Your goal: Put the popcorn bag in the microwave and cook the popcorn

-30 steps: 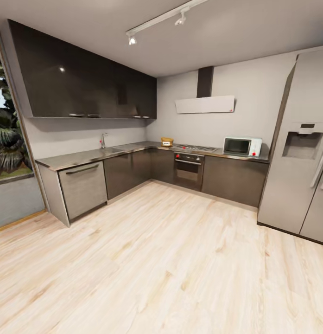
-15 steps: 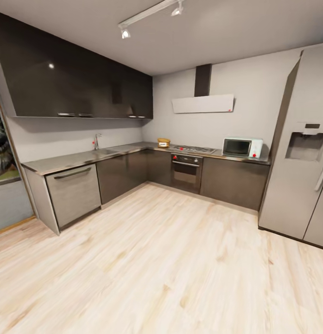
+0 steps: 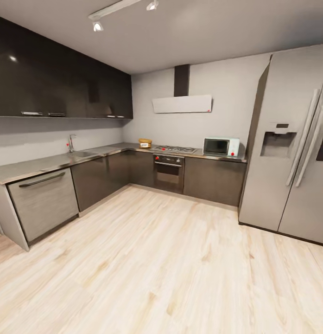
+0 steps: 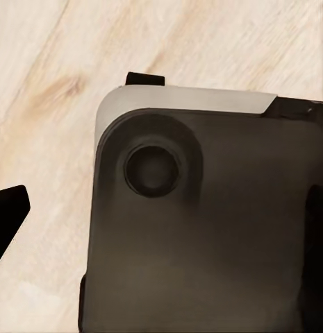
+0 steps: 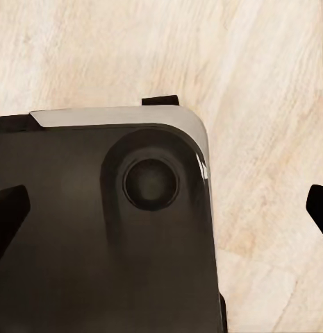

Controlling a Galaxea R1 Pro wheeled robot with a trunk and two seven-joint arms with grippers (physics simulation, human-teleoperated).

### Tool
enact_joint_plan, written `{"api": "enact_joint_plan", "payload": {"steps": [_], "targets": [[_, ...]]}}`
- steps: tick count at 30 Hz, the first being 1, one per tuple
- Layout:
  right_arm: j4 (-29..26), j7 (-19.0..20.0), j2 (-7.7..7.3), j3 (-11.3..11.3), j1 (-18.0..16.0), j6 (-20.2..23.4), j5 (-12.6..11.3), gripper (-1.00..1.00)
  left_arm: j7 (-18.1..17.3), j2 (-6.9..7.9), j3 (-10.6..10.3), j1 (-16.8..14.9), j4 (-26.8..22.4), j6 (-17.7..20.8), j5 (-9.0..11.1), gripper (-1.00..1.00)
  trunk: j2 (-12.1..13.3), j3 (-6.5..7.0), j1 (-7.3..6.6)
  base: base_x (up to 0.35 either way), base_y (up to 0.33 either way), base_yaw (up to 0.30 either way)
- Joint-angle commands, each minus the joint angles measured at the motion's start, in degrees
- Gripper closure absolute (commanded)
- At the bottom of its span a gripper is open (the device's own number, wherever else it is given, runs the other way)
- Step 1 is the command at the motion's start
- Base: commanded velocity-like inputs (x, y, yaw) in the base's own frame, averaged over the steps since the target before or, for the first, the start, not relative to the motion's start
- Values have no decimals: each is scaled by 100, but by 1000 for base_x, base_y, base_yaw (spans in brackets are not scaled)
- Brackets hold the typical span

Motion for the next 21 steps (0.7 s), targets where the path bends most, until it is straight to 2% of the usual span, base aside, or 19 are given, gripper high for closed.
{"api": "enact_joint_plan", "payload": {"steps": [1,9,13,21], "targets": [[11,9,1,-13,-4,-33,-84,-100,-27,10,17,1,-2,1,71,-100,-3,-5,0,1,0,-291],[11,-1,1,-10,-4,-12,-66,-100,-37,18,22,0,-11,45,143,-100,-3,-5,0,0,0,-292],[11,-7,1,-8,-4,17,-60,-100,-80,10,24,-1,13,62,362,-100,-3,-5,0,0,0,-293],[11,-16,1,-8,-4,13,-59,-100,-85,10,14,-1,14,16,386,-100,-3,-5,0,0,0,-293]]}}
